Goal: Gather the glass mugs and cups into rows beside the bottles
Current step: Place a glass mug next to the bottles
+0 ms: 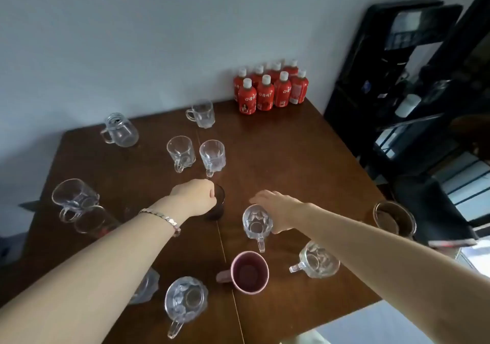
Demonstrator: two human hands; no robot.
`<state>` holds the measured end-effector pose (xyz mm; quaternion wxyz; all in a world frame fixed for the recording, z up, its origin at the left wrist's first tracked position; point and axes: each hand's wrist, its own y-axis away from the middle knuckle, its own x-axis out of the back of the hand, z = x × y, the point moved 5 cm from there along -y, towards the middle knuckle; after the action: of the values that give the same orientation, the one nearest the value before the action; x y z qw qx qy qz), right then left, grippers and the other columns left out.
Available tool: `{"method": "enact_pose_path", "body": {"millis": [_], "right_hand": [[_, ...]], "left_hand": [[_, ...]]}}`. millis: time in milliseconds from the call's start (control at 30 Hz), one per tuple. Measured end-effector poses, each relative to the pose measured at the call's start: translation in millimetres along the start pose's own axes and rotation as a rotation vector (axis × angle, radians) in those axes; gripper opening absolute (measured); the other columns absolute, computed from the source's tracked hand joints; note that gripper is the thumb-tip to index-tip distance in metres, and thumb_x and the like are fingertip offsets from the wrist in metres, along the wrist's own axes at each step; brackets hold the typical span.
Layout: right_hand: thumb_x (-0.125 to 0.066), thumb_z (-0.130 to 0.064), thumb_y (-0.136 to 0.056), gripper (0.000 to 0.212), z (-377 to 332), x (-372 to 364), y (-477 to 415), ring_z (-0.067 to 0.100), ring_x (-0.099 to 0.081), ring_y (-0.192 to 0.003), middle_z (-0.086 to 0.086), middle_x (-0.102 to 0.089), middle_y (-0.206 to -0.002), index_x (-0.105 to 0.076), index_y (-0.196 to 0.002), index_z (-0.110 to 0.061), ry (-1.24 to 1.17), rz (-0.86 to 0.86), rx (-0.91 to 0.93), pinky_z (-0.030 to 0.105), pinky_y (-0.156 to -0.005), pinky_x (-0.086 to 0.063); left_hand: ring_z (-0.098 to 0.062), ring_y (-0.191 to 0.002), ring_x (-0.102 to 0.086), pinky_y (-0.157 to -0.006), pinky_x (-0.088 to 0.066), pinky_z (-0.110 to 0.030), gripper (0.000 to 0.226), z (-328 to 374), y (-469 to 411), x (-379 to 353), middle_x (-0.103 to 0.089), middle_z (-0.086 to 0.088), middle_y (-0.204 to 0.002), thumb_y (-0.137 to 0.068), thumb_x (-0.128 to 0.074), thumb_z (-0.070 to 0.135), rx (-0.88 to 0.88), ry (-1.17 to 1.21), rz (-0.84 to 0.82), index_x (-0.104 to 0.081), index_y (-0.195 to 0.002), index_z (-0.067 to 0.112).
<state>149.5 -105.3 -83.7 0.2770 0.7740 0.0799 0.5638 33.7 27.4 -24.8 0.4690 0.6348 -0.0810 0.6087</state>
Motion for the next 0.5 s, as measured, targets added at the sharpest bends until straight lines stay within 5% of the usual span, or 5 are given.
{"method": "enact_pose_path", "body": {"millis": [100,200,500], "right_hand": [[-0.079,-0.019,-0.075,0.099,-22,-12,-13,0.027,-0.030,-0.140,0.001,-0.016,-0.158,-0.017,-0.151,-0.029,0.254,-0.068,0.075,0.040,-0.109,-0.039],[-0.077,-0.020,-0.078,0.088,-28,-22,-24,0.028,-0.036,-0.134,0.004,-0.026,-0.151,-0.025,-0.148,-0.030,0.336,-0.085,0.070,0.040,-0.103,-0.043],[-0.076,-0.030,-0.072,0.080,34,-9,-20,0.022,-0.045,-0.121,-0.003,-0.040,-0.134,-0.036,-0.141,-0.035,-0.117,0.000,-0.088,0.032,-0.090,-0.051]], "left_hand": [[-0.020,-0.087,-0.053,-0.072,-0.038,-0.030,0.014,-6,-2,-5,-0.058,0.002,-0.098,-0.095,-0.041,0.022,0.001,0.013,0.026,-0.056,-0.094,0.022],[-0.021,-0.088,-0.057,-0.070,-0.039,-0.030,0.019,-9,-3,-11,-0.063,0.000,-0.100,-0.096,-0.041,0.022,-0.001,0.031,0.012,-0.059,-0.100,0.020],[-0.022,-0.091,-0.063,-0.078,-0.049,-0.034,0.016,20,-40,16,-0.064,-0.001,-0.099,-0.096,-0.042,0.026,-0.121,-0.086,-0.051,-0.057,-0.098,0.021]]}}
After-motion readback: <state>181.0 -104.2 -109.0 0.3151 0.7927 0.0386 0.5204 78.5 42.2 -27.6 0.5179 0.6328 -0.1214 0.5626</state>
